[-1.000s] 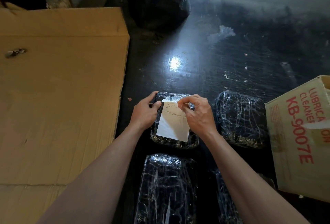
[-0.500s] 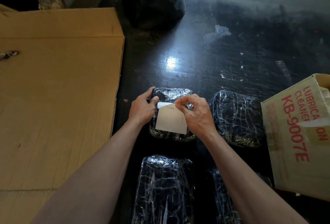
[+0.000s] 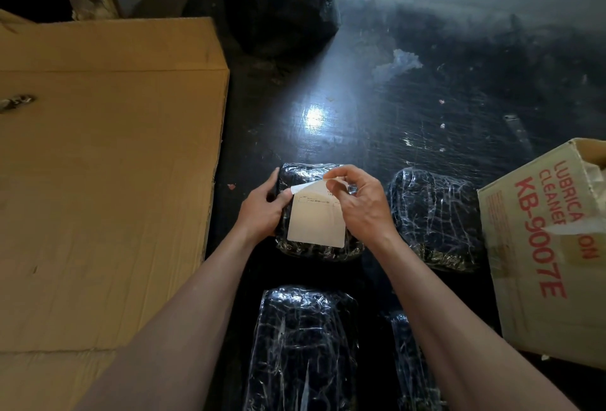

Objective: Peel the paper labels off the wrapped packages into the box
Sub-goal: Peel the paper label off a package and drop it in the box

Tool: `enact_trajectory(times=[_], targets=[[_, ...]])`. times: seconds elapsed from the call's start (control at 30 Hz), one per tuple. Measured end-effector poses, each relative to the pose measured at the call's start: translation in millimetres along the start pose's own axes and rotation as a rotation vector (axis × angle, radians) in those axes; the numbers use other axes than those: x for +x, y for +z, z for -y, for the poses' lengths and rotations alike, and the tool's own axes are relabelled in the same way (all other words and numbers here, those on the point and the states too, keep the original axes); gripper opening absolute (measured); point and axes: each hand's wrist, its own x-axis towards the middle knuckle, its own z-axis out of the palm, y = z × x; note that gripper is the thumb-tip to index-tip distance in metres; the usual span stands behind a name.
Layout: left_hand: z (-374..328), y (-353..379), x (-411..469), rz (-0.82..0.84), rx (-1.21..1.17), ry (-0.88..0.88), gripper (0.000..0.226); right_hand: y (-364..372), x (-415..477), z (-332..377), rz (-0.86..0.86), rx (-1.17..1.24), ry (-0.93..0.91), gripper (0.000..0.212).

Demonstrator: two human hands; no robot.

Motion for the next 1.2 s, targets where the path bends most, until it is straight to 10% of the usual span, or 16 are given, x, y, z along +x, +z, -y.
enact_trajectory(times=[1.2], targets=[[-9.3, 6.8, -3.8, -0.125, 0.117, 0.098, 0.062, -22.5, -51.4, 45.8, -0.038, 0.302, 0.047, 0.007]])
